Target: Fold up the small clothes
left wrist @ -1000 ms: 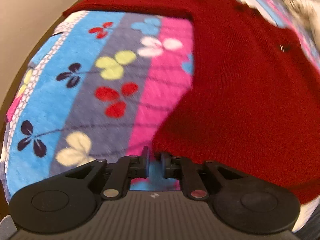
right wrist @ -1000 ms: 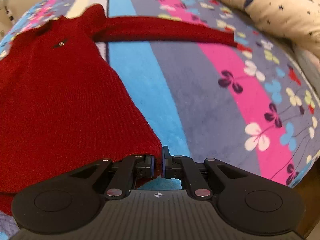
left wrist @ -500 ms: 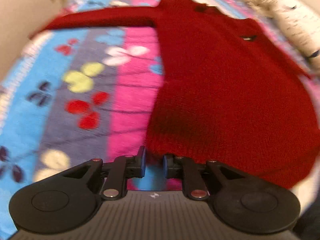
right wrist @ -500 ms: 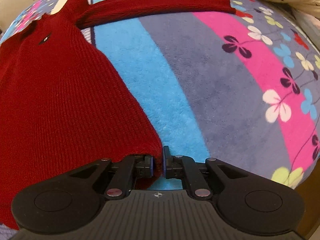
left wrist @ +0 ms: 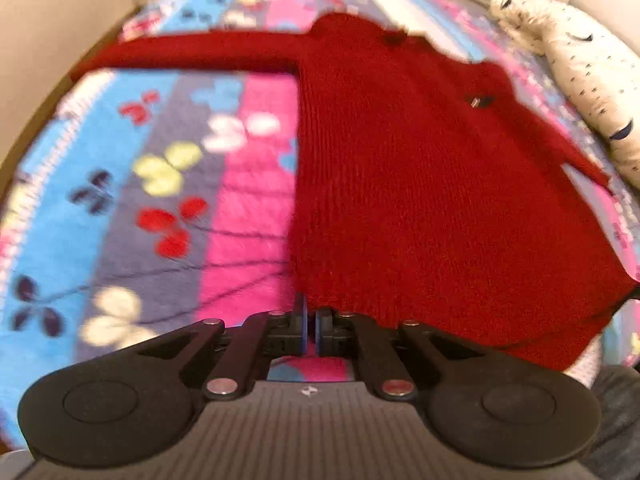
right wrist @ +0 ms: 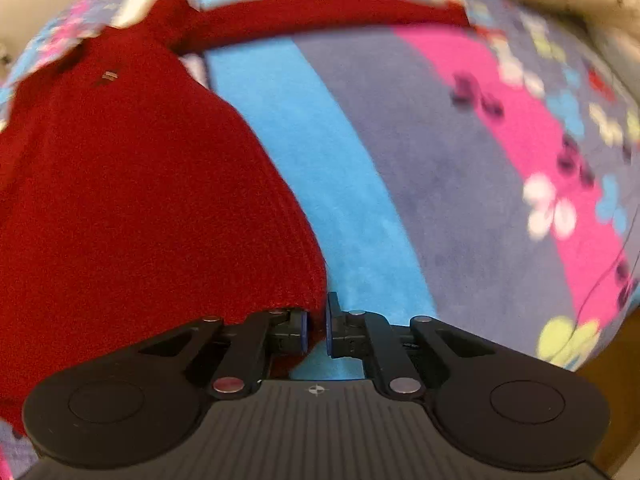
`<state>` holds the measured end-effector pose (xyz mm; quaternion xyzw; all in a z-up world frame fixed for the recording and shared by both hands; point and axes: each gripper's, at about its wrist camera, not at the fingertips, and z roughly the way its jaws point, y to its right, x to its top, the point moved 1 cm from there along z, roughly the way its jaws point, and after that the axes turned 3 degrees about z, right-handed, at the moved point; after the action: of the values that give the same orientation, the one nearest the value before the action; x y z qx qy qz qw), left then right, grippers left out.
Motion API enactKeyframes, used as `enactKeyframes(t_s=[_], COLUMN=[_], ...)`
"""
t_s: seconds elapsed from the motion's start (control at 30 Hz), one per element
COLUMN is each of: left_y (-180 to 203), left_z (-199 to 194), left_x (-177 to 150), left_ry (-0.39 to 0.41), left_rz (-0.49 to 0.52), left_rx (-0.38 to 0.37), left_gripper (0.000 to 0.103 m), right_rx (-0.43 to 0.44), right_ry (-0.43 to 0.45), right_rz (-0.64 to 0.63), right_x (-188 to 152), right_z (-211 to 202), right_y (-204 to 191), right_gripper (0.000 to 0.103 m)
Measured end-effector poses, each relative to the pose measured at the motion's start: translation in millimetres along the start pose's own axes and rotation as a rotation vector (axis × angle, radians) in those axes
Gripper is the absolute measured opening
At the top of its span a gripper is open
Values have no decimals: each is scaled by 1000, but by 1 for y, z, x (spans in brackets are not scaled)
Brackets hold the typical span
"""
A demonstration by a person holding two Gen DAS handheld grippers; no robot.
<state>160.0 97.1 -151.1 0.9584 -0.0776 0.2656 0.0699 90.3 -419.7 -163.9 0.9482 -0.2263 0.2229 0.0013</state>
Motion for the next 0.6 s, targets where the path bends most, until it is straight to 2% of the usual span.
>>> enactKeyframes(t_s=[0.13,0.23,0.3,0.4,0.47,0.5,0.6], left_y=[-9,-9,-14,-18,-21,-25,-40], left_z=[-62,-82,-68,-26,-6,-4,-13], left_x=[-5,-19,-35,-58,-67,-72,-77], left_ry=[85,83,15,-111,-179,-192,-182], left_rz=[30,70,75,75,77,87,48], left_rx=[18,54,89,135,187,209,203], left_gripper=[2,2,2,2,0,0,0], right_rx=[110,99,54,0,-10,-11,24], right_ry=[90,137,123,-1,-51,-53,-34], right_rz=[-104,-209,-257,-276,-268,-267,-299], right_x=[-9,-27,-44,-69,-80,-81,-78], right_z=[-66,-97,-88,-36,-14,-12,-23], right_y=[2,3,8,14,10,7,0], right_gripper=[7,7,7,7,7,7,8])
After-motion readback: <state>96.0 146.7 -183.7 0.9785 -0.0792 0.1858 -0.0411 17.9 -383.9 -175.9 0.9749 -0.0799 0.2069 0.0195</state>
